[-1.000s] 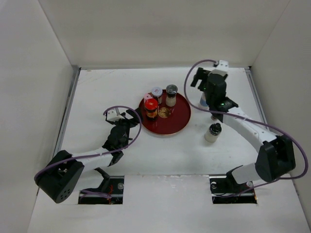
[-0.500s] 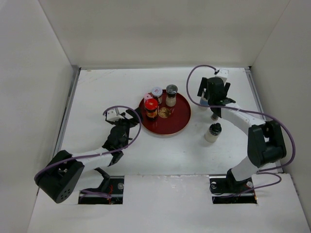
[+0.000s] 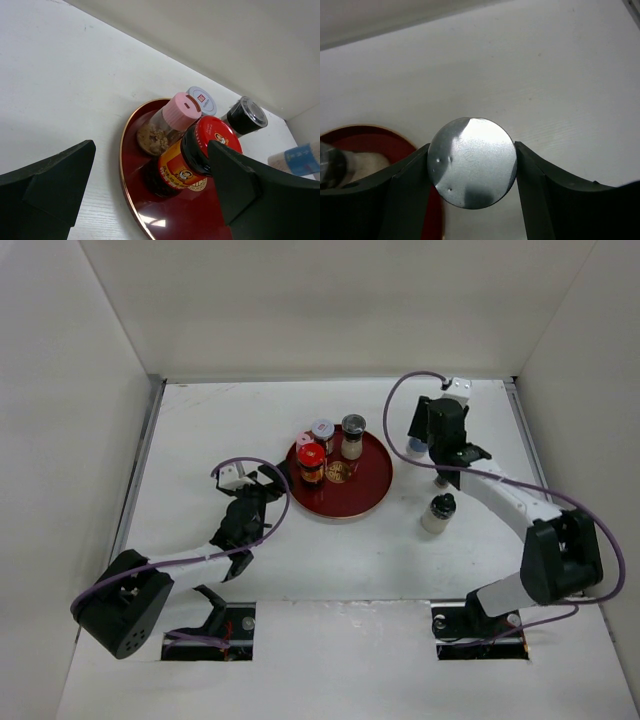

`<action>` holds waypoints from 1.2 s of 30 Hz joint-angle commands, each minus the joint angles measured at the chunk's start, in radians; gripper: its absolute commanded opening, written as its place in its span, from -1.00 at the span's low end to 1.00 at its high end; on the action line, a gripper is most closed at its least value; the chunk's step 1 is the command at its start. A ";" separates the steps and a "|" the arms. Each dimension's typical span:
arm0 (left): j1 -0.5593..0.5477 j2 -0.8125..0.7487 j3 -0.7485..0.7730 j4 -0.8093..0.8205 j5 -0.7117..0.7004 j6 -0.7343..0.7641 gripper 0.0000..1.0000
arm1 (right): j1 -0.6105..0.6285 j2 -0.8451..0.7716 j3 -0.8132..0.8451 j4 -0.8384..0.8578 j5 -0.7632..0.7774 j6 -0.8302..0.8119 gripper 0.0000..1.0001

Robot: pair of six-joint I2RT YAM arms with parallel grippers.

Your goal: Organize the condiment bottles

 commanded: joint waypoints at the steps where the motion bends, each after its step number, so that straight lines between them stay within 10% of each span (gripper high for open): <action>1: 0.019 -0.012 -0.007 0.057 -0.005 -0.012 0.95 | 0.119 -0.120 0.031 0.133 -0.002 -0.010 0.01; 23: 0.054 -0.023 -0.022 0.041 0.001 -0.062 1.00 | 0.430 0.217 0.223 0.191 0.004 -0.062 0.05; 36: 0.051 -0.009 -0.015 0.041 0.017 -0.065 1.00 | 0.436 0.207 0.208 0.173 0.021 -0.053 0.71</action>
